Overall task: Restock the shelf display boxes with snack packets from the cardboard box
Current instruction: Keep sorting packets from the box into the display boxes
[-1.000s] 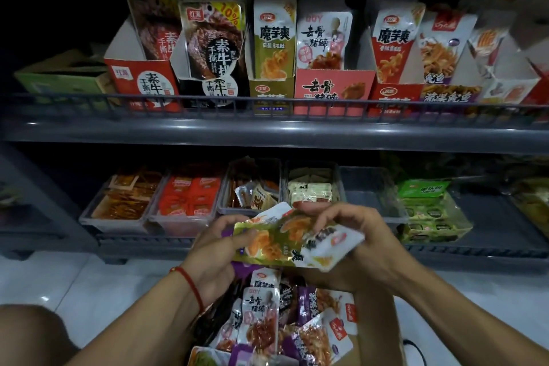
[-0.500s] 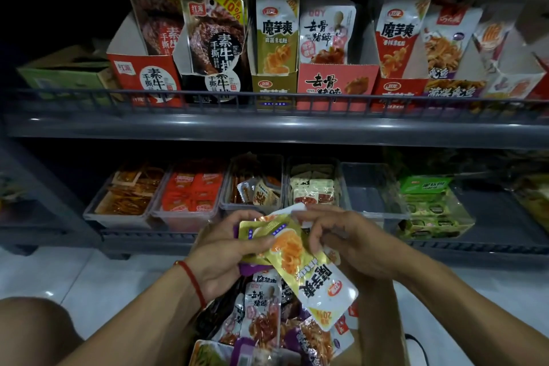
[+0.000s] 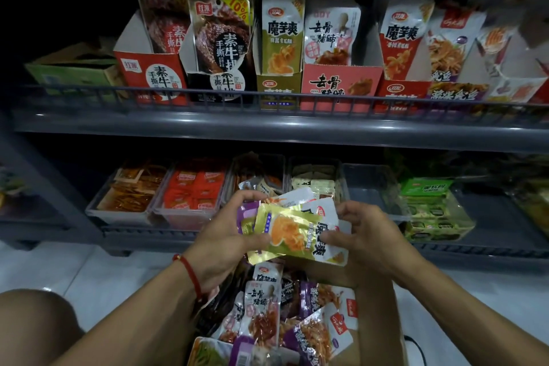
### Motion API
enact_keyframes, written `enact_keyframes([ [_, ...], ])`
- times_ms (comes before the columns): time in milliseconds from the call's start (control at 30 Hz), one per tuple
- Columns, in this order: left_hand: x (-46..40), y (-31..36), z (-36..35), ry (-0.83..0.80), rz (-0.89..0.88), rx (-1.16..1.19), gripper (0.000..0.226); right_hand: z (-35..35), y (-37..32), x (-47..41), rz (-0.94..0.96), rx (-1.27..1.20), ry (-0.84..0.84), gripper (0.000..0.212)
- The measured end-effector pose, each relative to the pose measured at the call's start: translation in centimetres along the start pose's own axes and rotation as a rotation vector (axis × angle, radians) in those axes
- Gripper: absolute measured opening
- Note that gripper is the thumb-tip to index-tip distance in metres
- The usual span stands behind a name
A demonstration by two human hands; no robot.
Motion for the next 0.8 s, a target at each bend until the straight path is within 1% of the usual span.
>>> enact_keyframes([
  [33,0.1,0.1,-0.1,-0.014,0.001,-0.018,0.068,0.2,-0.1,0.0,-0.007,0.002,0.011,0.03],
  [133,0.2,0.0,-0.6,-0.04,0.014,-0.035,0.078,0.5,-0.3,0.1,-0.068,-0.035,0.045,0.04],
  [200,0.2,0.0,-0.9,-0.039,0.003,-0.05,0.081,0.5,-0.8,0.3,-0.071,-0.081,0.054,0.043],
  [300,0.4,0.5,-1.4,-0.018,-0.021,-0.078,0.079,0.3,-1.4,0.6,-0.063,-0.169,0.076,0.043],
  [400,0.7,1.2,-1.7,-0.001,-0.038,-0.105,0.077,0.5,-2.0,0.6,-0.031,-0.194,0.092,0.04],
  [533,0.6,2.5,-1.9,0.036,-0.111,-0.172,0.075,0.7,-3.5,0.5,0.046,-0.136,0.006,0.039],
  [600,0.7,3.5,-2.0,0.045,-0.151,-0.177,0.073,1.4,-4.5,0.6,0.073,-0.093,0.016,0.033],
  [700,0.9,5.9,-1.2,0.098,-0.208,-0.082,0.062,4.1,-8.0,0.9,0.114,-0.086,0.07,0.031],
  [800,0.9,8.5,1.2,0.221,-0.259,0.11,0.045,8.1,-14.0,0.7,0.223,-0.058,0.153,0.031],
])
Point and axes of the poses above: each hand's wrist, its own x-axis away from the middle knuckle, its own z-axis out of the back of the hand, y = z × x, the point moved 7 cm from there along -x, towards the middle knuckle, and after that the axes turned 1 degree about -x, right-handed, at the moved point
